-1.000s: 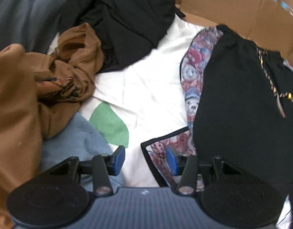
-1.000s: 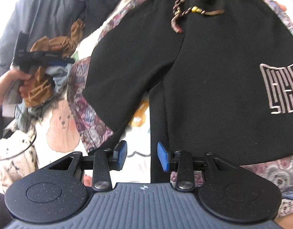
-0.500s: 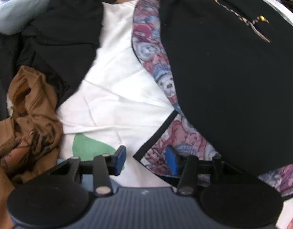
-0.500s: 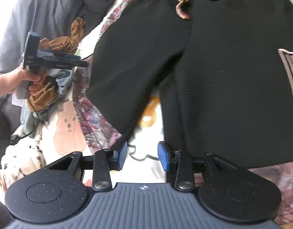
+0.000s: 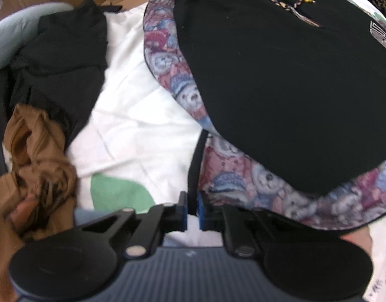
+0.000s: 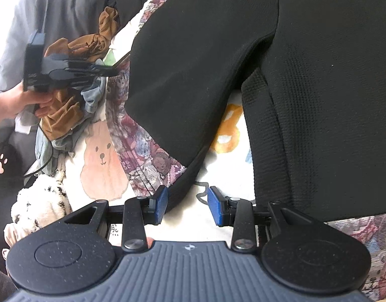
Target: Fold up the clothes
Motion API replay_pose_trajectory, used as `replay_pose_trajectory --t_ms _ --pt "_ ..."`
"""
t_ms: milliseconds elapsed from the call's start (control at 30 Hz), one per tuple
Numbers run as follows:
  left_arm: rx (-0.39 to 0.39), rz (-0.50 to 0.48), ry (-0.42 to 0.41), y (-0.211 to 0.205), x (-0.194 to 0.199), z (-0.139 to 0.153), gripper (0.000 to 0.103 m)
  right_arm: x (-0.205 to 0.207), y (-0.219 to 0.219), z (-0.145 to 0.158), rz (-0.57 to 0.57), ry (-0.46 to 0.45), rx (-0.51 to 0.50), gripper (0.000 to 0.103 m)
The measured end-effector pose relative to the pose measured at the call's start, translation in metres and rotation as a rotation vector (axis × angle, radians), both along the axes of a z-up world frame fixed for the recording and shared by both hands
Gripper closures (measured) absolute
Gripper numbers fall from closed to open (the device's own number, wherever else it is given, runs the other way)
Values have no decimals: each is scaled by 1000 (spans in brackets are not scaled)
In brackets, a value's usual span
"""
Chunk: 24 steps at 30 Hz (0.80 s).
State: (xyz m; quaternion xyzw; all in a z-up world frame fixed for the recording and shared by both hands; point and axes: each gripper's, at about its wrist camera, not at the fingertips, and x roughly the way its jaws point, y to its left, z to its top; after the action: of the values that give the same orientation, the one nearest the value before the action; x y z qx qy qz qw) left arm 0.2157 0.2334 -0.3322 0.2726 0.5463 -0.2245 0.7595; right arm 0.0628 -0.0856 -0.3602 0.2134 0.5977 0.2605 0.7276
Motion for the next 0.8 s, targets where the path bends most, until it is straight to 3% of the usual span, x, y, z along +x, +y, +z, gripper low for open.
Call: replay_pose_trajectory --t_ms 333,667,733,800 --pt "-127 309 147 56 -10 18 96 2 9 -8 3 27 17 61" --pt "-110 316 186 64 -28 21 95 4 14 -22 -21 75 57 61" --pt "-124 320 179 64 -25 19 90 6 17 -25 -27 90 81 61" --pt "-137 325 172 63 -23 17 73 6 18 -28 -30 102 93 61"
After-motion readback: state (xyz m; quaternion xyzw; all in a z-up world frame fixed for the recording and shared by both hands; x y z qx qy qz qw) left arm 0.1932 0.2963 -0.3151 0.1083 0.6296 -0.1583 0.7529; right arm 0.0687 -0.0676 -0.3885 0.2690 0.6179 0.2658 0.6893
